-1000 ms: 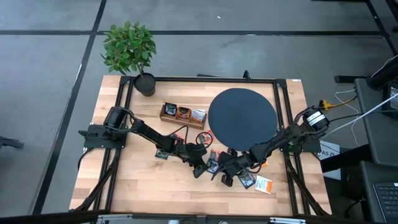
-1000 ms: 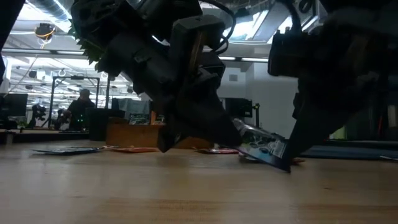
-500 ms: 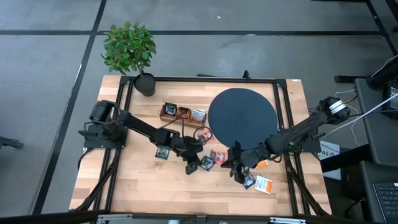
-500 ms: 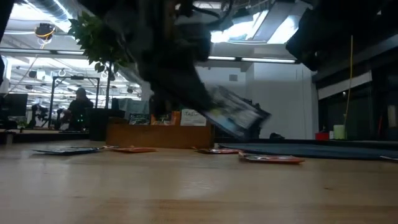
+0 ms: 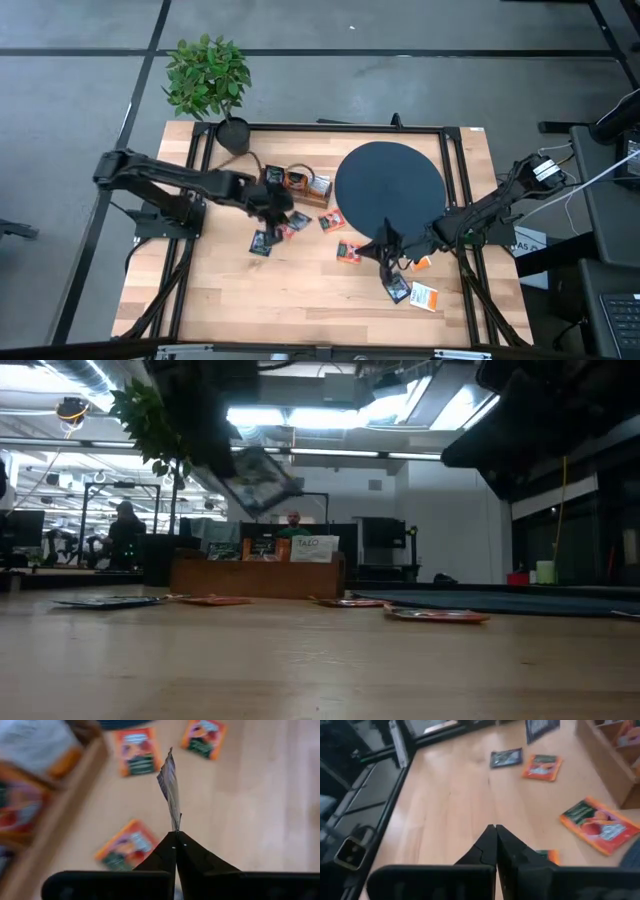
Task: Pick & Place Tea
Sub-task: Put the middle dark blue tea bag into the left section of the wooden organizer
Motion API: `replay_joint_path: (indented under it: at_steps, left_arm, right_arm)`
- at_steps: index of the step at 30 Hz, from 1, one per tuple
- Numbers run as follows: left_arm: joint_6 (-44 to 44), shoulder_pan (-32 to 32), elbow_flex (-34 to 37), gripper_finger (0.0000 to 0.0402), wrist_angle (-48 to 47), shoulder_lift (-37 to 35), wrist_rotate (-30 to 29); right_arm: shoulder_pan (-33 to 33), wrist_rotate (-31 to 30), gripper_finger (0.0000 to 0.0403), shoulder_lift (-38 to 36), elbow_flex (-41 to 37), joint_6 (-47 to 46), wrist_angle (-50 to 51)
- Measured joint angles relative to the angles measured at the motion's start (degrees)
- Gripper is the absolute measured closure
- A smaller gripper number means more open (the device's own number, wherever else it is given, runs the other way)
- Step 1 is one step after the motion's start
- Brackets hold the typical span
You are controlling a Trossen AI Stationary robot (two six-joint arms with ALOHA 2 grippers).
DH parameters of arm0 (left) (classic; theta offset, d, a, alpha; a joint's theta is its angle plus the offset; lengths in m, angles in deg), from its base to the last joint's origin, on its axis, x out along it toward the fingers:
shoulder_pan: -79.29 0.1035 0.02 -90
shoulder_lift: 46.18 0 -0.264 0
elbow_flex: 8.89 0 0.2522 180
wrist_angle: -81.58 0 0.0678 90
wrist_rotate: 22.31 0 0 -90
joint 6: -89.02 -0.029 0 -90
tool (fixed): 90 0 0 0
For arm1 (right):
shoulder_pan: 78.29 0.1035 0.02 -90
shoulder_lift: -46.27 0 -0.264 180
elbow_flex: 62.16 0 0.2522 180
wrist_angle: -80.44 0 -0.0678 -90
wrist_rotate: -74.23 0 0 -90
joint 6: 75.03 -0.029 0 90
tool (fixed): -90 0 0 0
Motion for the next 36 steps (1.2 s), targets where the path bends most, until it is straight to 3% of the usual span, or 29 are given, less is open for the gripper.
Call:
replay_joint_path:
  at_steps: [6,14,28,36]
  left_arm:
    - [-9.0,4.48,0.0,0.0398,-8.87,-5.84,-3.52]
    - [-23.24,12.32,0.0,0.0398,-17.79,-6.49,-3.98]
    - [-43.96,23.2,0.0,0.0398,-19.07,-6.47,-6.55]
    - [-49.61,25.58,0.0,0.0398,-19.06,-6.15,-6.48]
  right_arm:
    - [-0.21,-1.38,0.04,0.17,-2.74,0.22,-5.12]
    - [-0.73,-3.26,0.0399,0.17,-2.88,0.38,-5.07]
    - [-2.86,-3.33,0.0399,0.2,-2.88,2.02,-4.99]
    - [-5.91,-3.26,0.0399,0.2,-2.88,3.28,-4.72]
